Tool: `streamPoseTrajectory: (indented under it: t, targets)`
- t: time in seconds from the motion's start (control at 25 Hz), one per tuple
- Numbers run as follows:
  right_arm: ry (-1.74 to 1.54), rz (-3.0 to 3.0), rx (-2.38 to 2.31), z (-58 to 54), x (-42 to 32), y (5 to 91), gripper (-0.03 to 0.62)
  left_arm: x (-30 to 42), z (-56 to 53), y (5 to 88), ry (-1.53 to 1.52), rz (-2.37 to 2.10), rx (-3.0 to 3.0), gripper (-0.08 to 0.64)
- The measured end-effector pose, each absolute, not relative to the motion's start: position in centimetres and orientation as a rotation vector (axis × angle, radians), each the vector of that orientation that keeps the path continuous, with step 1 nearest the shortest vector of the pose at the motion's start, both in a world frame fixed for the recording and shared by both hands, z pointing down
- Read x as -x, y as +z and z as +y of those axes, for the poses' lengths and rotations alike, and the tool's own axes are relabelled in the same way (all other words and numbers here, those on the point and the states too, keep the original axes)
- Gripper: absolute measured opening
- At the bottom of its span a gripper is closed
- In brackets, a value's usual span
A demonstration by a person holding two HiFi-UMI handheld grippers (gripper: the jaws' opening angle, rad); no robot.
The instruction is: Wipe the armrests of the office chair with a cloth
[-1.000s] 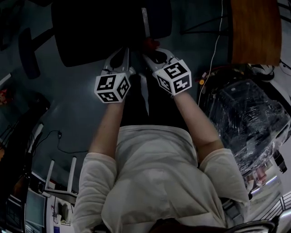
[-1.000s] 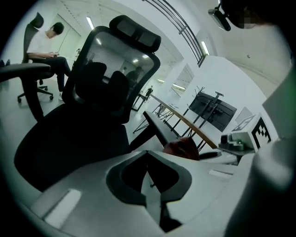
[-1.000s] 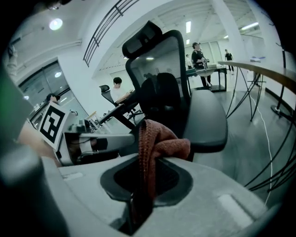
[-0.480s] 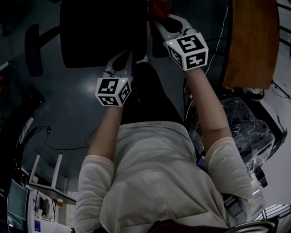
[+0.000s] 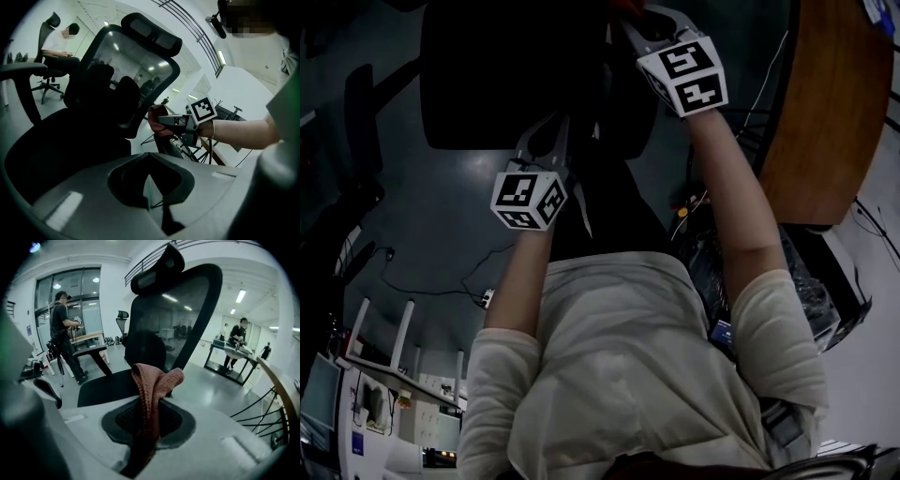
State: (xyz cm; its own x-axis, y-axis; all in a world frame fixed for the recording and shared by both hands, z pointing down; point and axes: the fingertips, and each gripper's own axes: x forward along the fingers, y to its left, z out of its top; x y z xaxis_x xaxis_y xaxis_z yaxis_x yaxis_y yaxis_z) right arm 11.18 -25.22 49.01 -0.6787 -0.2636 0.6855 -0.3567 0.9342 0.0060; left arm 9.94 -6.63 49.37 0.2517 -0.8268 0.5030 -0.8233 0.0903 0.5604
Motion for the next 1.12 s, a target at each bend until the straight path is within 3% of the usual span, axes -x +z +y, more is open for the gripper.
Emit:
streamPoseTrajectory:
  t: [0.76, 1.12]
  targets:
    - [0.406, -2.168, -0.507, -27.9, -20.8, 54.1, 0.046, -13.6, -11.0, 51.1, 0.074, -1.44, -1.734, 0.009]
    - [0.392, -2.176, -0.851, -27.2, -19.9, 48.1, 0.046, -11.4, -10.1, 48.8, 0.039, -1.407, -1.789, 0.012]
